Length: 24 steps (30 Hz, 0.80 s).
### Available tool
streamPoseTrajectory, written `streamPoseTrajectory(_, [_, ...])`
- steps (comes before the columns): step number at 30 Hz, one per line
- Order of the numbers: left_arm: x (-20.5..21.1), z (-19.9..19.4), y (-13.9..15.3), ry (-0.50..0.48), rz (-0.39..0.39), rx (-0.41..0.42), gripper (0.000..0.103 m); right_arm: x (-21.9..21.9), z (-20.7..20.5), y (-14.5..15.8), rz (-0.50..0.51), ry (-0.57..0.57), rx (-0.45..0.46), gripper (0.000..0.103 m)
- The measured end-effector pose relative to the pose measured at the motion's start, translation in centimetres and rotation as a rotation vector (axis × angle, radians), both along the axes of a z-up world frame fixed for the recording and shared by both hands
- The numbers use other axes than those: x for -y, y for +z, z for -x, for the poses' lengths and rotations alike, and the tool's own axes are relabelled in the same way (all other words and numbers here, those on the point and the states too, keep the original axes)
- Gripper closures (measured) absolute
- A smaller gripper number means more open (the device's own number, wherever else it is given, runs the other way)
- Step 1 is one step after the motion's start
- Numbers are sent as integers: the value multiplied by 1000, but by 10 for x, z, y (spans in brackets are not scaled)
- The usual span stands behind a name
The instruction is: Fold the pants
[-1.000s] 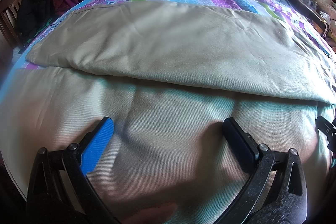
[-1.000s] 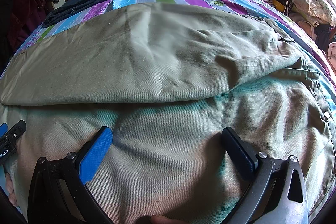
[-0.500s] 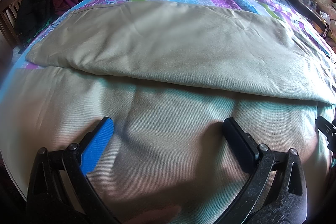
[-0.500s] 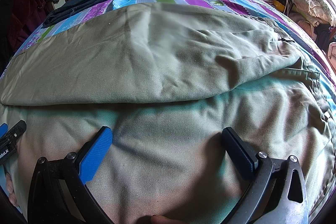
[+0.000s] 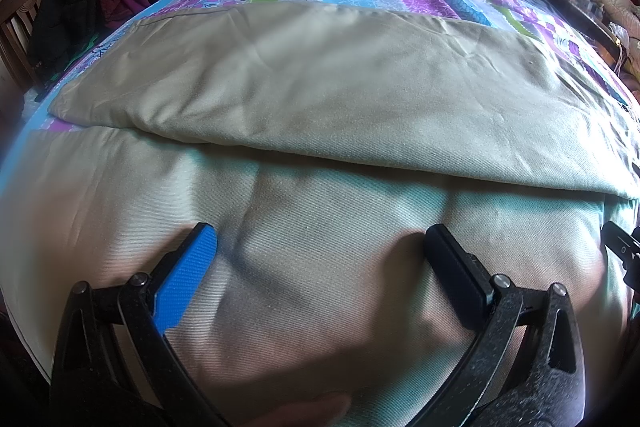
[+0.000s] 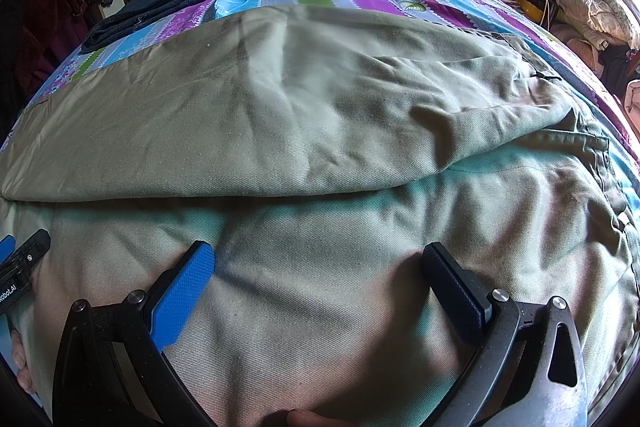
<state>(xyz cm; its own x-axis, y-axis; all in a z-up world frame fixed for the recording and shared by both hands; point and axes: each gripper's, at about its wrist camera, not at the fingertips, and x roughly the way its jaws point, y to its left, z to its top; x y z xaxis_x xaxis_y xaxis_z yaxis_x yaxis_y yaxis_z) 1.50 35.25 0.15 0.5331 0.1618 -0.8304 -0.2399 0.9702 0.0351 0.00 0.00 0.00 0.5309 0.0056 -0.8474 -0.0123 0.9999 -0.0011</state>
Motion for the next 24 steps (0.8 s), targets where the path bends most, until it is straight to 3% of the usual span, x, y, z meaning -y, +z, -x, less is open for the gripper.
streamPoseTrajectory(24, [1, 0, 0, 4, -10, -3, 0, -4, 2, 0, 19, 1, -3, 0])
